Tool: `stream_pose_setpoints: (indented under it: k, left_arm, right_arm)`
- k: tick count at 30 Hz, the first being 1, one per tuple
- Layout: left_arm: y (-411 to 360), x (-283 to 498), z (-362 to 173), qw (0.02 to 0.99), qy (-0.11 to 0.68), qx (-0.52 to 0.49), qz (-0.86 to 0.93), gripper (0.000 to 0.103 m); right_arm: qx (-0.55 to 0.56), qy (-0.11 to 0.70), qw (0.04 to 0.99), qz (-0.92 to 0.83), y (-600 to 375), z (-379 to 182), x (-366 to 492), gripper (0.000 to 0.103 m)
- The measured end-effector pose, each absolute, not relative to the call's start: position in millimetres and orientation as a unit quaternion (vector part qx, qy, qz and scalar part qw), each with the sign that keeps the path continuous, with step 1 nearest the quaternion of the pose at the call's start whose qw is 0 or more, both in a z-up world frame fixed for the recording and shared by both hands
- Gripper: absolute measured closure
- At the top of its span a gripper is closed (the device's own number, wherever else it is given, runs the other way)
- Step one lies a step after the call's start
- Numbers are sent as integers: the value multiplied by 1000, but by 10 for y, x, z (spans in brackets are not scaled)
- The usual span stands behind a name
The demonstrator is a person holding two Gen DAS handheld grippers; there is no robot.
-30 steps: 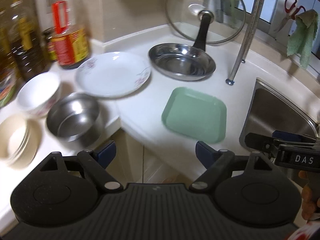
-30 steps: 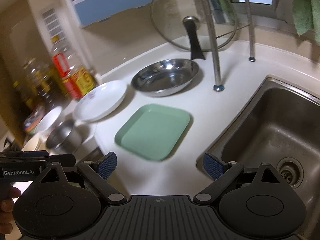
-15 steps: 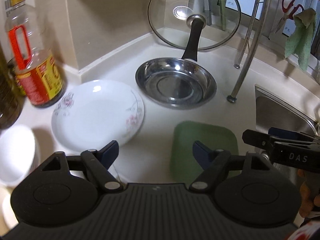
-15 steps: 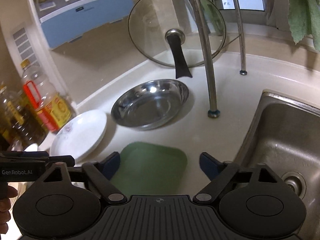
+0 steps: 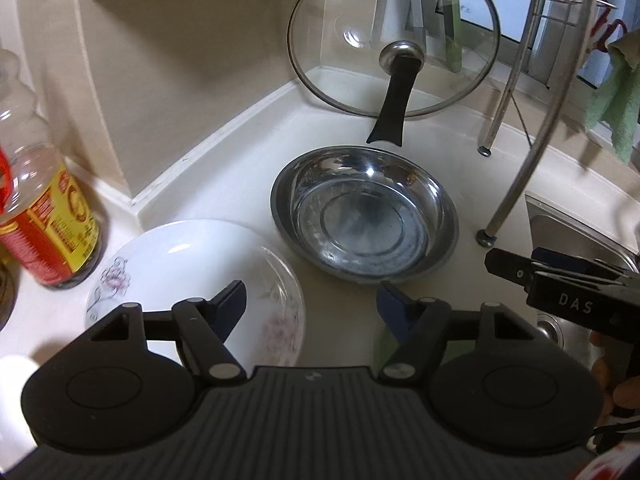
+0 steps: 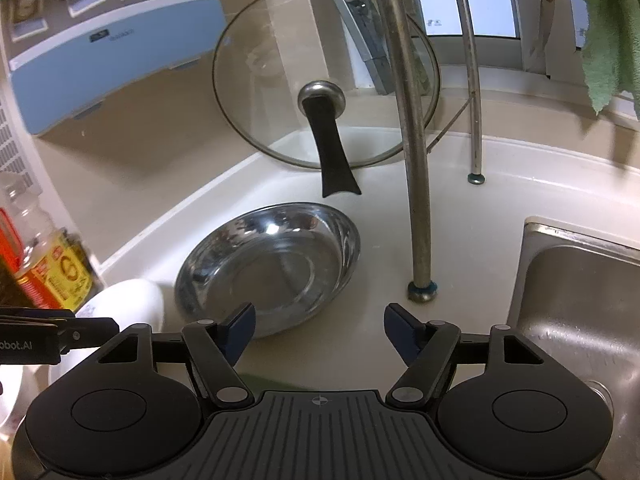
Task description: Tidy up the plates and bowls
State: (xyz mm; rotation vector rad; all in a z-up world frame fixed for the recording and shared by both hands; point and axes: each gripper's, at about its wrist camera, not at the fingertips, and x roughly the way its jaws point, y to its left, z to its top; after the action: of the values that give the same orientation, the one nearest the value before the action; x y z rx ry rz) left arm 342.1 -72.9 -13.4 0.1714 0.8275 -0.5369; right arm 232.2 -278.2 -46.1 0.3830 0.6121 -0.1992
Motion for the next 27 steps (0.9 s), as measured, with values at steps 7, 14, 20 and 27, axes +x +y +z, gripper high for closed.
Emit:
stream_pose_setpoints:
  k: [7, 14, 20, 27]
  left_arm:
    - [-885, 3804, -274, 872, 402, 103, -260, 38]
    - [-993, 4200, -428, 865, 420, 104, -253, 52]
    - [-1093, 4465, -590, 860, 432, 112, -249, 63]
    - [-1166, 4693, -728, 856, 444, 104, -245, 64]
  right_arm:
    - [195, 308, 924, -116, -2895, -621, 2627, 39]
    - [212, 318, 914, -140, -2979, -797, 2924, 43]
    - [211, 322, 908, -167, -2989, -920, 3102, 48]
    - [214, 320, 905, -181, -3034, -972, 3257, 56]
